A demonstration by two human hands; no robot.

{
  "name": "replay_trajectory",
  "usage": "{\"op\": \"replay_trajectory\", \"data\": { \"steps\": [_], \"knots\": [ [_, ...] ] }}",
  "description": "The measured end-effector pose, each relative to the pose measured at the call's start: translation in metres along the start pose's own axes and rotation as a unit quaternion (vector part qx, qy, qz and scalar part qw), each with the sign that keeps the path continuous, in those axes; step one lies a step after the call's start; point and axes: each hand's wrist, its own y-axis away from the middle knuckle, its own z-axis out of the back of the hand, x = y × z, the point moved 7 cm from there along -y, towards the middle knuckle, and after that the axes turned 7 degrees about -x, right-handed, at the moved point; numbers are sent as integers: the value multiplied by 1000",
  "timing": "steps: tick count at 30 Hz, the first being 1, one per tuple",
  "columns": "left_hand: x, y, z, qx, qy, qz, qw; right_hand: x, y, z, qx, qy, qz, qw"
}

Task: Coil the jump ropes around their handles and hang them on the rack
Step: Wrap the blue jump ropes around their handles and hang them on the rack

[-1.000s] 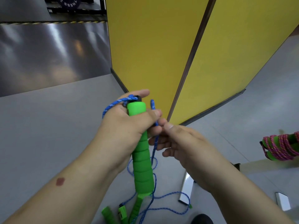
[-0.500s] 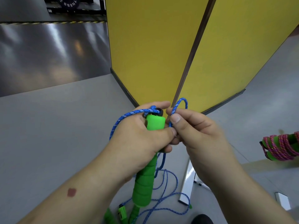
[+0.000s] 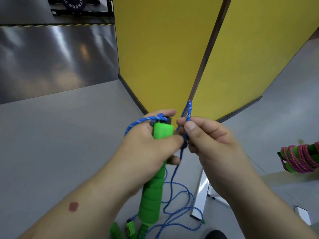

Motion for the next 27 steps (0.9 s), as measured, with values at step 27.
{"op": "replay_trajectory", "data": {
  "steps": [27],
  "knots": [
    [-3, -1, -2, 23, -13, -28, 999, 3, 1, 0, -13, -47, 0, 999]
  ]
}}
